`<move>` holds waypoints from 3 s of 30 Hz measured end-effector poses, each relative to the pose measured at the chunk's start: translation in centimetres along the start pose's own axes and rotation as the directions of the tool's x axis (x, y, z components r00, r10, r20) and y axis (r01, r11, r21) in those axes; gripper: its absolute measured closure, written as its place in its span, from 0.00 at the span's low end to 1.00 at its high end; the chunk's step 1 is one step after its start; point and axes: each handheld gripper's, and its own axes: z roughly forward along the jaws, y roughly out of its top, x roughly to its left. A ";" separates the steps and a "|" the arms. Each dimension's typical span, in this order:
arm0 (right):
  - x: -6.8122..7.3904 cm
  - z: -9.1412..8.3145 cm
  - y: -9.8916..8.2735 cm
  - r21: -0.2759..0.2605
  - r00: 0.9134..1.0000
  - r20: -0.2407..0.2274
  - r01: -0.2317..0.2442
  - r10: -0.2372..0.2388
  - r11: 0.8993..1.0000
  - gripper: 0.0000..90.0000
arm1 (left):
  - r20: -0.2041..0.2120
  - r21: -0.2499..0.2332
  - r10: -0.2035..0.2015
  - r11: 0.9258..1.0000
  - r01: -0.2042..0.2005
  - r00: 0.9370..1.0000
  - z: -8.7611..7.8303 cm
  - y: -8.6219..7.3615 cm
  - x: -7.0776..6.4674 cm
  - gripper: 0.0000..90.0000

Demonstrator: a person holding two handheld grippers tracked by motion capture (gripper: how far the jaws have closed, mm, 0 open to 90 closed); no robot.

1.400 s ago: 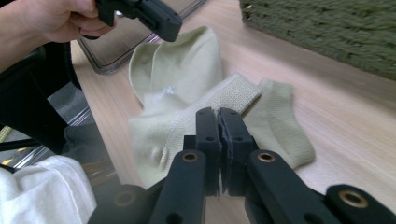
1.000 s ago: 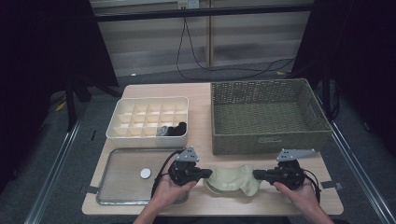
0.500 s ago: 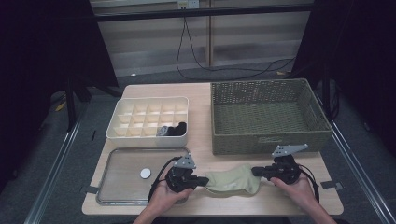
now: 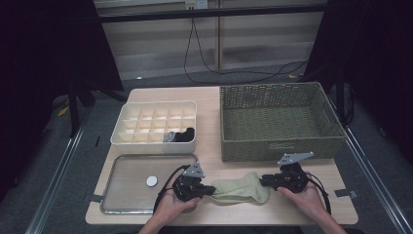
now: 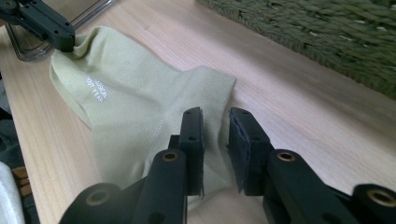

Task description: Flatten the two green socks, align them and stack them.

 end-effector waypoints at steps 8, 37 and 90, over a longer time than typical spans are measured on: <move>0.1 -1.3 -1.0 -0.013 1.000 -0.011 -0.013 0.012 1.000 0.83 | -0.011 -0.065 -0.007 0.998 0.006 1.000 -0.4 0.9 0.1 0.90; -0.9 -0.9 -0.3 -0.032 0.999 0.007 -0.040 0.040 0.999 0.98 | -0.009 0.058 0.096 0.994 -0.096 0.995 2.4 1.3 -0.8 0.81; 0.3 1.3 0.0 0.050 1.000 -0.008 0.030 -0.029 0.998 0.92 | 0.089 0.050 0.074 0.996 -0.079 0.993 7.7 5.6 -2.2 0.75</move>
